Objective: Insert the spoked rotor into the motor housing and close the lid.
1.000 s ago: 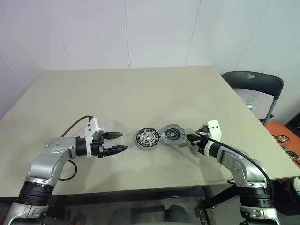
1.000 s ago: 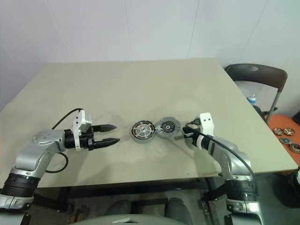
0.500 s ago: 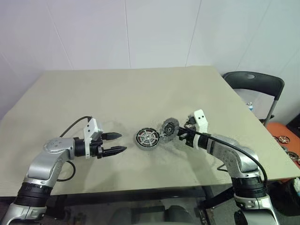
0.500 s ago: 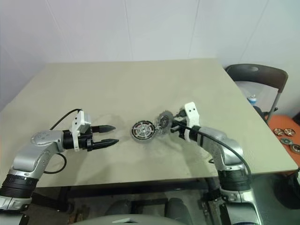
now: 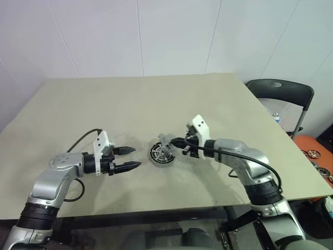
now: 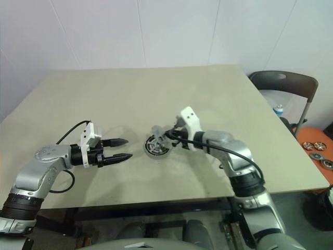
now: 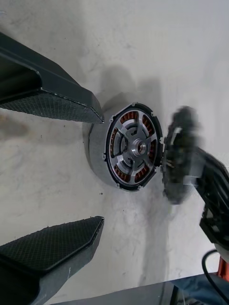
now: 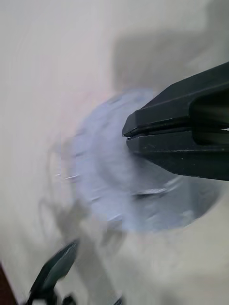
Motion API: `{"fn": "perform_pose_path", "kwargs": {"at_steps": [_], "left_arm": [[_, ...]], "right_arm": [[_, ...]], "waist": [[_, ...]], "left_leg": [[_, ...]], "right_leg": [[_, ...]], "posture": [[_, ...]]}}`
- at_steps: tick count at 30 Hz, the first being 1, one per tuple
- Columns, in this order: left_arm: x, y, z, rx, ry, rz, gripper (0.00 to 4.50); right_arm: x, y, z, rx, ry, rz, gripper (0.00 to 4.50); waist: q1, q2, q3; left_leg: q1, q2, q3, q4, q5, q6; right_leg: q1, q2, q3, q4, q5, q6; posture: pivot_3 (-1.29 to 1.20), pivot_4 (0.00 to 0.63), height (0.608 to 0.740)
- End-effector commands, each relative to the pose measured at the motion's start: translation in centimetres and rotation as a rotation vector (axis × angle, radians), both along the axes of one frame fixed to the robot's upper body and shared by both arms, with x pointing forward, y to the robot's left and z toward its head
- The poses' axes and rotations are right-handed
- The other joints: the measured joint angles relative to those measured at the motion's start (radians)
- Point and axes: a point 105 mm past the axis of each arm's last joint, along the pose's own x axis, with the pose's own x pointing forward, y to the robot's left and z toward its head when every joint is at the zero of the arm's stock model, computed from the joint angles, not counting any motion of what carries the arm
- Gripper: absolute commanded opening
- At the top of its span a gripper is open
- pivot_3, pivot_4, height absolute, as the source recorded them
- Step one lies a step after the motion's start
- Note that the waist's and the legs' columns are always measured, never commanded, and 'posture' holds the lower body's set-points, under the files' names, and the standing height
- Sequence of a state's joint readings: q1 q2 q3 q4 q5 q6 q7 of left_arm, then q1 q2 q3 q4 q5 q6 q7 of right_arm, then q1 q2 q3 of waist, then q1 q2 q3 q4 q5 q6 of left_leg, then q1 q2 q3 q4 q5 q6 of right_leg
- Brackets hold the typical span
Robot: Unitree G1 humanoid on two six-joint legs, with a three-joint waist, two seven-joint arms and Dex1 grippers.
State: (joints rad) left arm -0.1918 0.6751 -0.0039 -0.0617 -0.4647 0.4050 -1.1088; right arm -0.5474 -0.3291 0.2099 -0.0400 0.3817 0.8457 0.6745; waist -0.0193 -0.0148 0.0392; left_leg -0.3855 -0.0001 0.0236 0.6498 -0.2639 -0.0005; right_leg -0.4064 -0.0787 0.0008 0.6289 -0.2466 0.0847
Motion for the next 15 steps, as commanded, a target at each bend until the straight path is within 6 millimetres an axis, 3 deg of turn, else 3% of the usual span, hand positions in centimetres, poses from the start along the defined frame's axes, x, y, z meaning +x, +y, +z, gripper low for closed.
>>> {"fn": "perform_pose_path", "kwargs": {"at_steps": [1,4,15], "left_arm": [[0.2,-0.2,1.5,-0.012,-0.055,-0.008,3.32],[0.3,0.0,1.6,-0.008,-0.061,0.002,3.32],[0.3,0.4,1.6,-0.008,-0.066,0.028,3.32]], "right_arm": [[1.0,1.2,1.8,0.004,-0.082,0.053,0.04],[2.2,1.5,2.1,-0.012,-0.098,0.057,0.04],[2.7,3.0,1.9,-0.039,-0.128,0.124,0.04]], "waist": [[0.002,0.0,0.0],[0.003,0.0,0.0],[-0.002,0.0,0.0]], "left_leg": [[0.0,0.0,0.0,0.0,0.0,0.0],[-0.001,0.0,0.0,0.001,0.0,0.0],[-0.001,0.0,0.0,0.0,0.0,0.0]], "right_leg": [[0.0,0.0,0.0,0.0,0.0,0.0],[0.0,-0.002,0.0,0.0,0.0,0.0],[-0.001,-0.001,0.0,0.001,0.0,0.0]], "posture": [[0.0,0.0,0.74],[0.0,0.0,0.74],[0.0,0.0,0.74]]}}
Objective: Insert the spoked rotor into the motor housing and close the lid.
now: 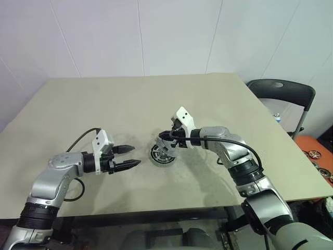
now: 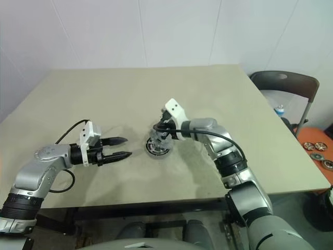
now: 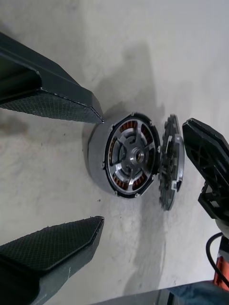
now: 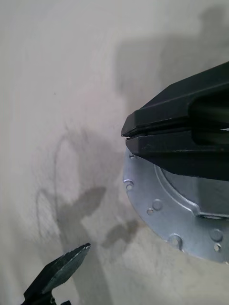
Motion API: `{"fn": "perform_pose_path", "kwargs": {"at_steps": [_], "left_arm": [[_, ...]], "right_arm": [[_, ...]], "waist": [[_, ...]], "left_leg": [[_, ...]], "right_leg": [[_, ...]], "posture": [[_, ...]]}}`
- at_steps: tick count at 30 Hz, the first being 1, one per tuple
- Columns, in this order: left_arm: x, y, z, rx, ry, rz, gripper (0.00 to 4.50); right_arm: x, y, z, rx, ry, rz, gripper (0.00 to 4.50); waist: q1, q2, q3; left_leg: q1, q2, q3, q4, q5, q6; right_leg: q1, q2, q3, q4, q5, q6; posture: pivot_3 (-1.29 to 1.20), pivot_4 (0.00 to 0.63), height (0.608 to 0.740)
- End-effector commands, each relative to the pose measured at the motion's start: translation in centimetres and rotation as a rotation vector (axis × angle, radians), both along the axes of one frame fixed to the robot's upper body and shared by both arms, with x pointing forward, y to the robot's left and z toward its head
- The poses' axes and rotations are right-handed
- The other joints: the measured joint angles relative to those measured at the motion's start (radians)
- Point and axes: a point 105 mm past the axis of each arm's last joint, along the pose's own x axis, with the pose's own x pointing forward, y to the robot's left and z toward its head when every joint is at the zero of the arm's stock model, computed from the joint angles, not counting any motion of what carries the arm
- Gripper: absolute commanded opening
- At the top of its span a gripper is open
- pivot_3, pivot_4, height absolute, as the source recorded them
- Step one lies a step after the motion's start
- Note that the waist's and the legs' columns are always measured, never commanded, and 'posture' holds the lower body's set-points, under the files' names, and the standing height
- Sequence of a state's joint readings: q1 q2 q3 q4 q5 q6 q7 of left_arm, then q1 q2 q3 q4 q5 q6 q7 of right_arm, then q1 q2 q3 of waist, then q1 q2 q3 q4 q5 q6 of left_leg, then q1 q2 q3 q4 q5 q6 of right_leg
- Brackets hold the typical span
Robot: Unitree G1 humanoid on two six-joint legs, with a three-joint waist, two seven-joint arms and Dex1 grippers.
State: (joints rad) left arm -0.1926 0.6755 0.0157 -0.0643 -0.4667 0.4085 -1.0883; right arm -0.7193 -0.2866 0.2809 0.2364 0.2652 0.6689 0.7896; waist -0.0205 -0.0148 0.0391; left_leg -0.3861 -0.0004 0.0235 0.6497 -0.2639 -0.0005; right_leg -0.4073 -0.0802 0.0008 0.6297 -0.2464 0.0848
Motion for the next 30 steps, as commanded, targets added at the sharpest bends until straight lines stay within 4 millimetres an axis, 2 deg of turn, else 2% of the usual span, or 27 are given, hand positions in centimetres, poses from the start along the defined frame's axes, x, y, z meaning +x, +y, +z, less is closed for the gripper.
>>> {"fn": "perform_pose_path", "kwargs": {"at_steps": [1,4,7,11,15,20,24,30], "left_arm": [[-0.1,0.0,1.2,-0.006,-0.049,-0.004,3.32],[-0.1,0.0,1.1,-0.007,-0.047,0.003,3.32],[0.0,0.2,1.1,-0.006,-0.046,0.005,3.32],[0.0,0.1,1.2,-0.004,-0.05,0.006,3.32],[-0.1,0.2,1.2,-0.004,-0.051,0.008,3.32],[-0.5,0.4,1.0,-0.002,-0.045,0.013,3.32],[-0.5,0.4,1.0,-0.007,-0.042,0.02,3.32],[-0.3,0.1,1.0,-0.015,-0.044,0.019,3.32]], "right_arm": [[-0.1,1.5,1.2,0.03,-0.044,0.036,0.04],[0.0,2.3,0.1,0.038,-0.011,0.016,0.04],[0.5,3.4,-2.2,-0.012,0.0,-0.004,0.04],[1.2,5.0,-3.7,-0.01,0.03,-0.056,0.04],[1.7,6.6,-4.0,0.005,0.028,-0.08,0.04],[1.6,6.9,-4.1,0.001,0.014,-0.058,0.04],[2.1,6.4,-3.2,0.053,0.013,-0.067,0.04],[2.5,6.9,1.8,0.304,0.019,-0.038,0.04]], "waist": [[-0.001,0.0,0.0],[0.0,0.0,0.0],[0.0,0.0,0.0],[-0.002,0.0,0.0],[-0.018,-0.001,-0.001],[-0.025,-0.001,-0.001],[-0.024,-0.001,-0.001],[-0.024,0.0,0.0]], "left_leg": [[0.0,0.0,0.0,0.0,0.0,0.0],[0.0,0.0,0.0,0.0,0.0,0.0],[0.0,0.0,0.0,0.0,0.0,0.0],[0.001,0.0,0.0,0.0,0.0,0.0],[0.001,0.0,0.0,-0.001,0.0,0.0],[0.001,0.0,0.0,-0.001,0.0,-0.001],[0.001,0.0,-0.001,-0.001,0.0,-0.001],[0.001,0.0,-0.001,-0.002,0.0,-0.001]], "right_leg": [[0.0,0.0,0.0,0.0,0.0,0.0],[0.0,0.0,0.0,0.0,0.0,0.0],[0.0,0.0,0.0,0.0,0.0,0.0],[0.0,0.0,0.0,0.001,0.0,0.0],[0.0,0.0,0.0,0.001,0.0,0.0],[0.0,-0.001,0.0,0.001,0.0,0.0],[0.0,-0.001,0.0,0.001,0.0,0.0],[-0.001,-0.002,0.0,0.001,0.0,0.0]], "posture": [[0.0,0.0,0.74],[0.0,0.0,0.74],[0.0,0.0,0.74],[0.0,0.0,0.74],[0.0,0.0,0.74],[0.0,0.0,0.74],[0.0,0.0,0.74],[0.0,0.0,0.74]]}}
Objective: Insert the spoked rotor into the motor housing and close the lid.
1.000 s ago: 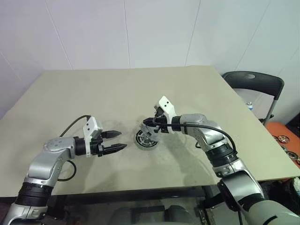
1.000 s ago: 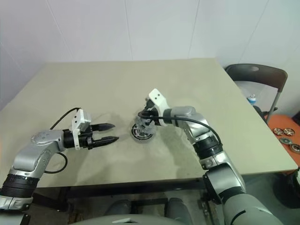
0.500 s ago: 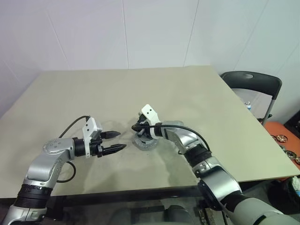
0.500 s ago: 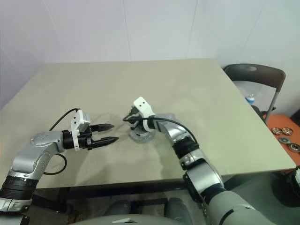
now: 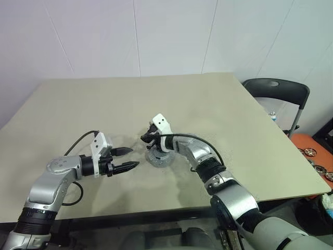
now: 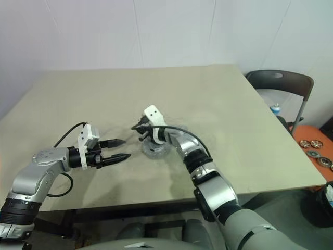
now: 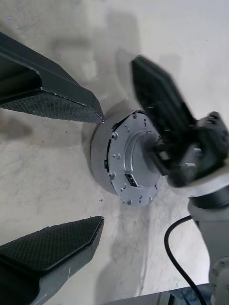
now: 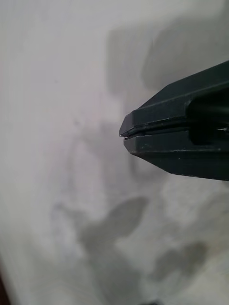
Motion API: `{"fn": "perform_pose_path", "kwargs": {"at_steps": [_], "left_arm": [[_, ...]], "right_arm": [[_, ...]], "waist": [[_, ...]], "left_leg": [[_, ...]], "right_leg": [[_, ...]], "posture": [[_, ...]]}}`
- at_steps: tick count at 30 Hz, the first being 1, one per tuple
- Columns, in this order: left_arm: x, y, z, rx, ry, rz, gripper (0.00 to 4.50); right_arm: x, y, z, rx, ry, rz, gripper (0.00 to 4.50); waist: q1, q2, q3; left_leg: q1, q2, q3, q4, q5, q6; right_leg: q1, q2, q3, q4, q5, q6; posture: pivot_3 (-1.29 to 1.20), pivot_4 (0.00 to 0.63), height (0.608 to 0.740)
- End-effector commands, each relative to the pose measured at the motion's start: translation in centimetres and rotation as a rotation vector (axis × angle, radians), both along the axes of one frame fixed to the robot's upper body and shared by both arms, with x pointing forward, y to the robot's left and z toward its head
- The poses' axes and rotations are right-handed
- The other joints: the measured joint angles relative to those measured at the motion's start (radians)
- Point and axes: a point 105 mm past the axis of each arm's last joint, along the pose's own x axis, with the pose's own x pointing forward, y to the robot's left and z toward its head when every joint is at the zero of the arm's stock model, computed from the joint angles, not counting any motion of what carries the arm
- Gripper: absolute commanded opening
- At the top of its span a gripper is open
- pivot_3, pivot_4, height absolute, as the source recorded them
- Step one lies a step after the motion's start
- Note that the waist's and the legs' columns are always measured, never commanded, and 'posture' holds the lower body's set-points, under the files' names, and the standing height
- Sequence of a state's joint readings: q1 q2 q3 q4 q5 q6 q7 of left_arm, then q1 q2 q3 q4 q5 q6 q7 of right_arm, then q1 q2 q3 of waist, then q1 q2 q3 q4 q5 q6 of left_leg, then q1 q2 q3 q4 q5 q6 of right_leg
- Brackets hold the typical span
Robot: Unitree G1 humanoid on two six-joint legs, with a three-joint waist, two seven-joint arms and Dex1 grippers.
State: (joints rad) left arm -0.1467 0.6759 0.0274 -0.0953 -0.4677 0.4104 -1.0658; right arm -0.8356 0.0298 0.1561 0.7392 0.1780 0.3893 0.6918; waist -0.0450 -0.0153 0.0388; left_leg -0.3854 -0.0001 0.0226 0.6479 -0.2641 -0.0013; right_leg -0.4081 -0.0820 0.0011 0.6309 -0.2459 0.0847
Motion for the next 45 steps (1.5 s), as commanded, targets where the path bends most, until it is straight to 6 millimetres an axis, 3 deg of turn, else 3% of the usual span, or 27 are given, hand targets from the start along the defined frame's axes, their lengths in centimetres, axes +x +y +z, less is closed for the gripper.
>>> {"fn": "perform_pose_path", "kwargs": {"at_steps": [1,6,11,14,17,19,22,26,31,36,45], "left_arm": [[0.4,-0.2,1.5,-0.02,-0.054,-0.007,3.32],[0.3,-0.5,1.5,-0.027,-0.053,-0.019,3.32],[0.3,-0.2,2.1,-0.043,-0.06,-0.009,3.32],[0.3,0.1,2.3,-0.039,-0.062,-0.005,3.32],[0.5,0.4,2.3,-0.033,-0.06,0.001,3.32],[0.6,0.5,2.3,-0.032,-0.059,0.001,3.32],[0.7,0.1,2.4,-0.029,-0.062,-0.007,3.32],[0.7,-0.1,2.4,-0.024,-0.064,-0.019,3.32],[0.6,0.3,2.5,-0.009,-0.068,-0.017,3.32],[0.6,0.8,3.6,0.001,-0.09,-0.025,3.32],[0.4,2.5,4.1,0.049,-0.084,-0.033,3.32]], "right_arm": [[0.3,0.9,5.5,0.154,-0.112,0.059,0.04],[-2.0,-0.8,8.4,0.176,-0.217,0.237,0.04],[-2.9,-6.3,6.6,-0.231,-0.607,0.325,0.04],[-3.9,-8.0,7.1,-0.259,-0.682,0.372,0.04],[-4.8,-8.3,7.9,-0.216,-0.691,0.409,0.65],[-4.9,-8.0,8.0,-0.213,-0.678,0.412,1.31],[-5.4,-7.6,6.8,-0.253,-0.625,0.448,2.23],[-5.1,-7.2,6.0,-0.286,-0.623,0.432,2.23],[-5.1,-7.7,2.3,-0.445,-0.664,0.485,2.23],[-4.8,-8.2,0.4,-0.533,-0.726,0.531,2.23],[-3.8,-7.9,2.0,-0.487,-0.785,0.49,2.23]], "waist": [[0.0,0.0,0.0],[0.001,0.0,0.0],[0.011,0.0,0.0],[0.001,0.001,0.0],[-0.009,0.001,0.001],[-0.006,0.001,0.001],[0.003,0.001,0.001],[0.006,0.001,0.001],[0.008,0.0,0.0],[0.005,0.001,0.001],[0.002,0.0,0.001]], "left_leg": [[0.0,0.0,0.0,0.0,0.0,0.0],[-0.002,0.0,0.0,-0.001,0.0,0.0],[-0.003,-0.003,-0.001,0.0,0.0,0.0],[-0.003,-0.004,0.0,0.001,0.0,0.001],[-0.001,-0.001,0.001,0.0,0.0,0.001],[0.001,0.0,0.0,0.0,0.0,0.001],[0.002,0.001,0.0,0.0,0.0,0.001],[0.003,0.0,0.001,0.001,0.0,0.001],[0.002,-0.001,0.001,0.001,0.0,0.001],[0.003,-0.001,0.001,0.001,0.0,0.001],[0.01,0.0,0.001,0.0,0.0,0.001]], "right_leg": [[0.0,0.0,0.0,0.0,0.0,0.0],[-0.002,0.0,0.0,0.0,0.0,0.0],[-0.001,-0.003,-0.001,-0.002,0.0,0.0],[-0.001,-0.004,-0.001,-0.002,0.0,0.0],[-0.001,0.001,0.001,-0.001,0.0,0.0],[0.0,0.004,0.0,0.0,0.0,0.0],[0.002,0.005,-0.001,0.0,0.0,0.0],[0.004,0.002,0.0,-0.001,0.0,0.0],[0.004,0.0,0.0,-0.002,0.0,0.0],[0.003,0.001,0.0,-0.001,0.0,0.0],[0.01,0.002,0.001,-0.001,-0.002,-0.003]], "posture": [[0.0,0.0,0.74],[0.0,0.0,0.74],[0.0,0.0,0.74],[0.0,0.0,0.74],[0.0,0.0,0.74],[0.0,0.0,0.74],[0.0,0.0,0.74],[0.0,0.0,0.74],[0.0,0.0,0.74],[0.0,0.0,0.74],[0.0,0.0,0.74]]}}
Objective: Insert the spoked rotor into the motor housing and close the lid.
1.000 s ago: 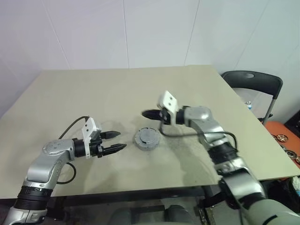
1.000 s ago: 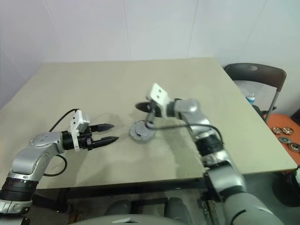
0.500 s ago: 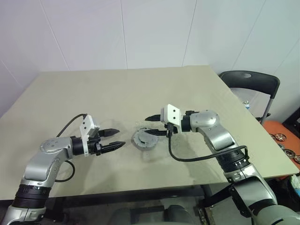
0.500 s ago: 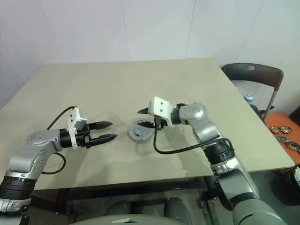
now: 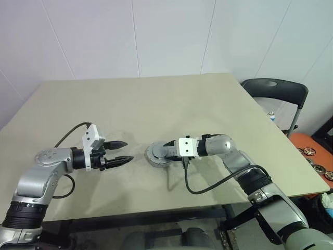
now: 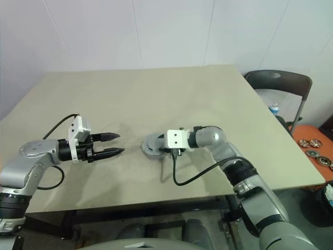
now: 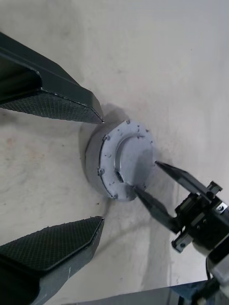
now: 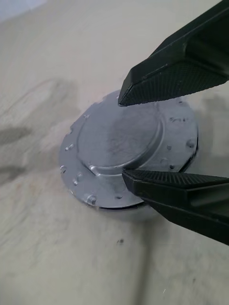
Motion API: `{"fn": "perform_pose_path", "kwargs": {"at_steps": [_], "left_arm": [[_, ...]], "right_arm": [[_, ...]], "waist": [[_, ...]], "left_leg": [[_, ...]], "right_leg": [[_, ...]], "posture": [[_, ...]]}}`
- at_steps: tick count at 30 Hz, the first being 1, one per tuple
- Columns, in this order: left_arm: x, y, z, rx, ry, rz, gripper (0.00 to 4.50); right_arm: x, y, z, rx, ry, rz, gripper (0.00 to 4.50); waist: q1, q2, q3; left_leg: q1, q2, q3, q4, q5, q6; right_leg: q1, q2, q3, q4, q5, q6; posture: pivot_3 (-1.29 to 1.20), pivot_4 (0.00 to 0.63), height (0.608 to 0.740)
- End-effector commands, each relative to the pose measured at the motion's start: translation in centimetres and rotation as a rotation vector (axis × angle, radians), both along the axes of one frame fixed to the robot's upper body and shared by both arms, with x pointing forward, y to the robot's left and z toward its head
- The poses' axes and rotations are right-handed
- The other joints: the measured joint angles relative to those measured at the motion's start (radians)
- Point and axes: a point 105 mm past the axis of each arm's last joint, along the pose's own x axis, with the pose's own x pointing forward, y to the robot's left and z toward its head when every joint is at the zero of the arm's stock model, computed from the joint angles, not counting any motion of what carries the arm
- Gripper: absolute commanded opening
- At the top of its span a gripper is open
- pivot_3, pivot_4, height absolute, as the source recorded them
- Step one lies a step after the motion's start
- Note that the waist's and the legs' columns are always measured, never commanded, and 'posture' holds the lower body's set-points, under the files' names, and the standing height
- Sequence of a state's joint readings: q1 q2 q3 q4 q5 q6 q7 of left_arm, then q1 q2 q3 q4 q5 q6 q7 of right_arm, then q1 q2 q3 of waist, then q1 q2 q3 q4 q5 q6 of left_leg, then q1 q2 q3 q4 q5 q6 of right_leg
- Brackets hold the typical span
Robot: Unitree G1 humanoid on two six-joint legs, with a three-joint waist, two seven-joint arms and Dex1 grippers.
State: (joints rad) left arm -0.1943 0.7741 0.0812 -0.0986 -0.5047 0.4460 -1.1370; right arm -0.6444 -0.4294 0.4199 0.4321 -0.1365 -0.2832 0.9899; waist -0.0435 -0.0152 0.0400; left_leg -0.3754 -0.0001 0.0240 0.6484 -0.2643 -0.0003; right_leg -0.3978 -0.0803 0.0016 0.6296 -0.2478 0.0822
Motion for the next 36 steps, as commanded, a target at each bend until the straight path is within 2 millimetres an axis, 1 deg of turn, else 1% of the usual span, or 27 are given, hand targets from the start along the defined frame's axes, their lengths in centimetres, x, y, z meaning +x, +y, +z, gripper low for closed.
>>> {"fn": "perform_pose_path", "kwargs": {"at_steps": [1,3,6,9,11,12,16,18,21,23,26,31,36], "left_arm": [[0.1,1.0,1.3,0.02,-0.048,-0.004,3.32],[0.2,1.4,1.1,0.039,-0.048,-0.002,3.32],[0.5,1.5,1.3,0.03,-0.053,0.011,3.32],[0.7,1.5,1.2,0.027,-0.053,0.015,3.32],[0.7,1.4,1.1,0.026,-0.052,0.016,3.32],[0.7,1.3,1.0,0.025,-0.052,0.015,3.32],[0.5,1.1,0.9,0.022,-0.049,0.011,3.32],[0.5,1.1,0.9,0.021,-0.049,0.011,3.32],[0.6,1.1,0.9,0.02,-0.051,0.014,3.32],[0.6,1.0,0.8,0.02,-0.052,0.014,3.32],[0.5,0.9,0.6,0.02,-0.05,0.012,3.32],[0.5,0.8,0.5,0.015,-0.049,0.015,3.32],[0.5,0.6,0.6,-0.012,-0.047,0.024,3.32]], "right_arm": [[0.4,0.6,2.5,0.068,-0.033,0.018,2.23],[0.6,0.9,3.2,0.104,-0.028,0.012,2.23],[-0.3,0.8,3.6,0.126,0.104,0.032,2.75],[-1.3,0.9,4.3,0.169,0.23,0.045,3.68],[-1.7,0.9,4.4,0.161,0.27,0.05,4.34],[-1.8,0.9,4.1,0.131,0.255,0.051,4.47],[-2.1,1.6,2.9,0.108,0.304,0.022,4.47],[-1.6,1.9,2.0,0.112,0.317,-0.023,4.47],[-0.6,2.8,1.1,0.183,0.369,-0.126,4.47],[-0.3,3.1,0.6,0.181,0.337,-0.151,4.47],[-0.5,3.5,0.4,0.182,0.329,-0.143,4.47],[0.2,2.8,0.2,0.175,0.31,-0.177,4.47],[0.5,2.1,-0.3,0.192,0.354,-0.217,4.47]], "waist": [[0.0,0.0,0.0],[0.001,0.0,0.0],[0.003,0.0,0.0],[0.003,0.0,0.0],[0.004,0.0,0.0],[0.004,0.0,0.0],[0.004,0.0,0.0],[0.004,0.0,0.0],[-0.001,0.0,0.0],[0.001,0.0,0.0],[0.006,0.0,0.0],[0.003,0.0,0.0],[0.003,0.0,0.0]], "left_leg": [[0.0,0.0,0.0,0.0,0.0,0.0],[0.001,0.0,0.0,0.0,0.0,0.0],[0.0,0.0,0.0,0.0,0.0,0.0],[0.0,0.0,0.0,0.0,0.0,0.0],[0.0,0.001,-0.001,0.0,0.0,0.0],[0.0,0.001,-0.001,0.0,0.0,0.0],[0.0,0.001,-0.001,0.0,0.0,0.0],[0.0,0.001,-0.001,-0.001,0.0,0.0],[0.0,0.001,0.0,-0.001,0.0,0.0],[0.0,0.001,0.0,-0.001,0.0,0.0],[-0.001,0.0,0.0,-0.001,0.0,0.0],[-0.001,0.0,0.0,-0.001,0.0,0.0],[-0.001,0.0,0.0,-0.001,0.0,0.0]], "right_leg": [[0.0,0.0,0.0,0.0,0.0,0.0],[0.0,0.0,0.0,0.0,0.0,0.0],[0.0,0.0,0.0,0.0,0.0,0.0],[0.001,-0.001,0.0,0.0,0.001,0.002],[0.0,-0.001,0.0,0.0,0.001,0.002],[0.0,-0.001,0.0,0.0,0.001,0.002],[0.0,-0.001,0.0,0.0,0.0,0.0],[0.0,-0.001,0.0,0.0,0.0,0.0],[-0.001,-0.001,0.0,0.0,0.0,0.0],[-0.001,-0.001,0.0,0.0,0.0,0.0],[-0.002,-0.001,0.0,0.0,0.001,0.001],[-0.002,-0.002,0.0,0.0,0.001,0.002],[-0.001,-0.001,0.0,0.0,0.001,0.001]], "posture": [[0.0,0.0,0.74],[0.0,0.0,0.74],[0.0,0.0,0.74],[0.0,0.0,0.74],[0.0,0.0,0.74],[0.0,0.0,0.74],[0.0,0.0,0.74],[0.0,0.0,0.74],[0.0,0.0,0.74],[0.0,0.0,0.74],[0.0,0.0,0.74],[0.0,0.0,0.74],[0.0,0.0,0.74]]}}
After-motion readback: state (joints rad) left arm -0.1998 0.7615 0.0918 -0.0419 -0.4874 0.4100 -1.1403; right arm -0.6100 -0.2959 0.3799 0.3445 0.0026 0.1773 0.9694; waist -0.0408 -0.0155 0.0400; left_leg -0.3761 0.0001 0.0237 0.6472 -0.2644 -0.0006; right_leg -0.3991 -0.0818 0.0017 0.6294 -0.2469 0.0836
